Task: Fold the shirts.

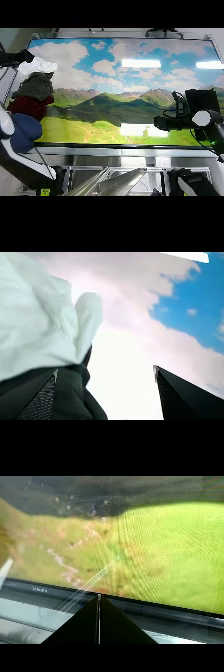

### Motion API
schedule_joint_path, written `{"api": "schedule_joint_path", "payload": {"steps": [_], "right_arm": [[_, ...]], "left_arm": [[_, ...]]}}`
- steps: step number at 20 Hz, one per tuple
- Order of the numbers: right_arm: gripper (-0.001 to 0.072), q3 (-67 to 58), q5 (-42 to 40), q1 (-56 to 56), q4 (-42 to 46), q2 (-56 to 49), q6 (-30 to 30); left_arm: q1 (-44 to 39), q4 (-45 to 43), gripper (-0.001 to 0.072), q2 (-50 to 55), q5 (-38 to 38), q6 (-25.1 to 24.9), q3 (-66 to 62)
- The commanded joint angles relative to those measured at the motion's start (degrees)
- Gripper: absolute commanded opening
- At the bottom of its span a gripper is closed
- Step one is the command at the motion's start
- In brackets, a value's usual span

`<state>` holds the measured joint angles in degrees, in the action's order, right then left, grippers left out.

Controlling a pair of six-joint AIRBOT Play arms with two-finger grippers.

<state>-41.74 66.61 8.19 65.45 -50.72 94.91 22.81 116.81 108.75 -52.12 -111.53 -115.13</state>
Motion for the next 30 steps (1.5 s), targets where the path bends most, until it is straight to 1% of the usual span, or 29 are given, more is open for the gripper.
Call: {"api": "schedule_joint_path", "payload": {"steps": [1, 2, 3, 4, 5, 6, 7, 8, 10, 11, 12, 14, 15, 16, 18, 19, 21, 23, 26, 28, 30], "right_arm": [[0.0023, 0.02, 0.00, 0.02, 0.00, -0.02, 0.00], [0.0023, 0.02, 0.00, 0.02, 0.00, -0.02, 0.00], [0.0023, 0.02, 0.00, 0.00, 0.00, -0.02, 0.00], [0.0023, 0.02, 0.00, 0.00, 0.00, -0.02, 0.00], [0.0023, 0.02, 0.00, 0.02, 0.02, -0.02, 0.00], [0.0023, 0.02, 0.00, 0.00, 0.00, -0.02, 0.00], [0.0023, 0.02, 0.00, 0.02, 0.00, -0.02, 0.00], [0.0023, 0.02, 0.00, 0.02, 0.00, -0.02, 0.00], [0.0023, 0.02, 0.00, 0.00, 0.00, -0.02, 0.00], [0.0023, 0.02, 0.00, 0.02, 0.00, -0.02, 0.00], [0.0023, 0.02, 0.00, 0.00, 0.00, -0.02, 0.00], [0.0023, 0.02, 0.00, 0.02, 0.00, -0.02, 0.00], [0.0023, 0.02, 0.00, 0.00, 0.00, -0.02, 0.00], [0.0023, 0.02, 0.00, 0.00, 0.00, -0.02, 0.00], [0.0023, 0.02, 0.00, 0.00, 0.00, -0.02, 0.00], [0.0023, 0.02, 0.00, 0.00, 0.00, -0.02, 0.00], [0.0023, 0.02, 0.00, 0.00, 0.00, -0.02, 0.00], [0.0023, 0.02, 0.00, 0.00, 0.00, -0.02, 0.00], [0.0023, 0.02, 0.00, 0.00, 0.00, -0.02, 0.00], [0.0023, 0.02, 0.00, 0.00, 0.00, -0.02, 0.00], [0.0023, 0.02, 0.02, 0.00, 0.00, -0.02, 0.00]], "left_arm": [[-0.04, -0.24, 0.0668, 14.78, 18.80, -0.48, -3.67], [-0.04, -0.24, 0.0668, 14.84, 27.06, -0.48, 1.33], [0.00, -0.26, 0.0667, 15.10, 31.69, -0.48, 4.50], [0.52, -0.17, 0.0666, 16.04, 33.46, -0.46, 5.29], [0.90, -0.11, 0.0632, 17.49, 32.00, -0.44, 4.26], [1.07, -0.13, 0.0419, 18.97, 27.98, -0.46, 1.95], [1.07, -0.22, 0.0225, 20.39, 23.93, -0.50, -1.11], [1.01, -0.17, 0.0217, 21.27, 22.05, -0.50, -3.69], [0.11, -0.11, 0.0216, 20.79, 22.51, -0.50, -6.47], [-0.33, -0.13, 0.0150, 19.58, 23.76, -0.50, -6.49], [-0.50, -0.20, 0.0014, 17.62, 25.29, -0.52, -5.14], [-0.90, -0.24, 0.0015, 13.57, 29.29, -0.55, -0.98], [-0.85, -0.24, 0.0016, 12.15, 29.00, -0.57, -0.22], [-0.52, -0.26, 0.0015, 11.32, 27.41, -0.85, -0.24], [-0.26, -0.26, 0.0014, 10.84, 19.63, -2.71, -2.75], [-0.17, -0.02, 0.0014, 10.62, 16.57, -2.67, -3.93], [-0.79, 0.85, 0.0013, 7.43, 14.67, -2.47, -3.08], [-2.62, 3.52, 0.0011, 1.66, 13.27, -2.67, -1.18], [-7.91, 9.46, 0.0010, -8.09, 0.72, -3.26, -2.34], [-12.96, 9.31, 0.0009, -14.34, -8.22, -2.75, -0.87], [-19.02, 9.31, 0.0008, -19.85, -15.98, 0.48, 3.78]]}}
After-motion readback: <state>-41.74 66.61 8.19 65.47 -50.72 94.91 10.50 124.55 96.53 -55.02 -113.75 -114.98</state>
